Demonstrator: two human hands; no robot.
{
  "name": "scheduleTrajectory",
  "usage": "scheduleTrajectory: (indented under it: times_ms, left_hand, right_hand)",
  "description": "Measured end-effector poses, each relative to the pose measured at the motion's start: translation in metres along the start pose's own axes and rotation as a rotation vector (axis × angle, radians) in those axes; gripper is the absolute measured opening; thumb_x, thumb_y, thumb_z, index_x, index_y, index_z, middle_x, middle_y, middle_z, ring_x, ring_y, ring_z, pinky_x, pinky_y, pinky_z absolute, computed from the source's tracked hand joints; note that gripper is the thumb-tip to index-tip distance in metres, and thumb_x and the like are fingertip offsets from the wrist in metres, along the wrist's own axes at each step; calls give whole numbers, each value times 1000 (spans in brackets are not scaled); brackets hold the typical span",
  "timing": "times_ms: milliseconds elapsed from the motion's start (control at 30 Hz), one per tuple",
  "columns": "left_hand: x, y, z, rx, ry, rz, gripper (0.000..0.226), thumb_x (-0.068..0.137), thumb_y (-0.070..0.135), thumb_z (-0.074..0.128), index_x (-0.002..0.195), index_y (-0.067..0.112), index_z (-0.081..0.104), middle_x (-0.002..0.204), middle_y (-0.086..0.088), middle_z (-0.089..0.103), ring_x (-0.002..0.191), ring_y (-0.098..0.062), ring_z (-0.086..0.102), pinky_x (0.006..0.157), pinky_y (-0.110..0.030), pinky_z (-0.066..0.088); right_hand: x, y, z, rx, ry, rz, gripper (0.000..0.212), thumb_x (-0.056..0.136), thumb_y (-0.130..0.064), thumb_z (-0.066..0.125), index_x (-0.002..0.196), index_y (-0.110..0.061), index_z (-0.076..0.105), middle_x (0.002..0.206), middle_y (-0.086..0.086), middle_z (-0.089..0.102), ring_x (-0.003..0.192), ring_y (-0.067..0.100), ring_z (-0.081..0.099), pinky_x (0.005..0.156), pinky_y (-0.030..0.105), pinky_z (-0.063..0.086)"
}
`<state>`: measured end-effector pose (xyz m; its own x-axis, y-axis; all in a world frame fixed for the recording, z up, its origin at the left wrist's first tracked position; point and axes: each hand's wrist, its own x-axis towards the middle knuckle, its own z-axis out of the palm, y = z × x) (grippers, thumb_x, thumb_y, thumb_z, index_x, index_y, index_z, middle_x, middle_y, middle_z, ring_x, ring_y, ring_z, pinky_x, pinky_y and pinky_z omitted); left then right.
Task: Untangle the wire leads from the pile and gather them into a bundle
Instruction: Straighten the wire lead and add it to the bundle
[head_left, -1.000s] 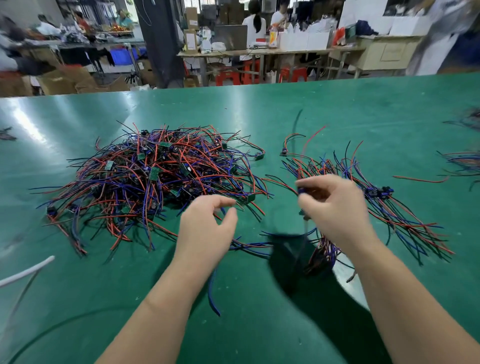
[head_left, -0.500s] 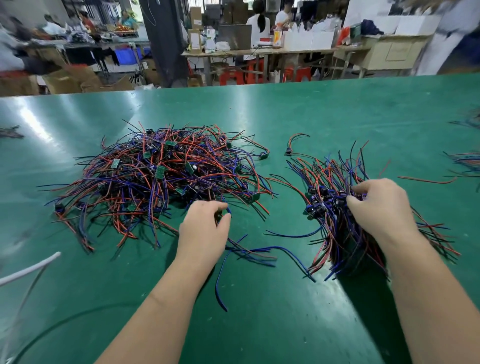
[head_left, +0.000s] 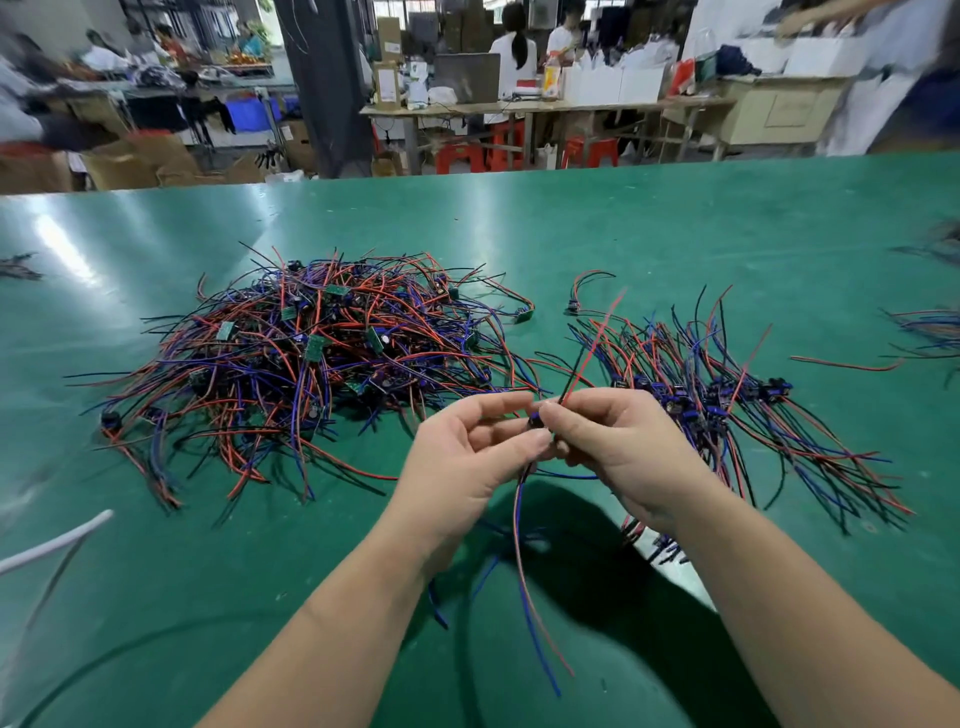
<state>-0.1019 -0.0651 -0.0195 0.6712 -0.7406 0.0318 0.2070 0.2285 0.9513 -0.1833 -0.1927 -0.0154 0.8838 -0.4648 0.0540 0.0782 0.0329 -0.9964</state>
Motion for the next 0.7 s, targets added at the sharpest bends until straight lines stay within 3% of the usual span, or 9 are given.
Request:
scheduleTrajectory:
  times_ms: [233,333,400,500,700]
  left_hand:
    - [-5,4,4,139,35,-125,16,82,-7,63,86,8,66,61,-7,63,53,-15,67,54,-21,54]
    - [-6,6,9,76,24,-189,8,84,5,66,77,9,67,59,-5,64,54,-19,67,50,-23,53]
    - [-7,4,9,90,31,-190,16,83,18,70,70,10,66,56,-4,61,52,-19,65,47,-23,51]
    - [-8,0,9,145,34,-164,16,84,17,69,72,7,66,53,-2,59,48,-16,62,44,-21,48]
    - [-12,6,6,299,-310,-240,18,86,7,65,68,9,64,56,-2,64,47,-14,62,45,-21,50]
  right_hand:
    - [5,-10,-13,128,166,104,15,63,-19,71,69,-5,69,58,2,62,47,7,50,46,14,41]
    - [4,-10,-15,127,123,158,10,62,-18,72,64,-8,70,58,3,62,45,8,51,47,15,44]
    - [3,-8,-12,111,85,180,9,61,-17,73,61,-9,70,59,5,62,46,10,51,47,16,43]
    - [2,-7,-9,77,63,187,11,59,-19,75,60,-9,69,58,5,61,44,10,50,45,16,40]
    - [5,-19,-28,208,221,195,16,67,-20,68,71,-5,69,56,0,59,43,5,49,44,13,42]
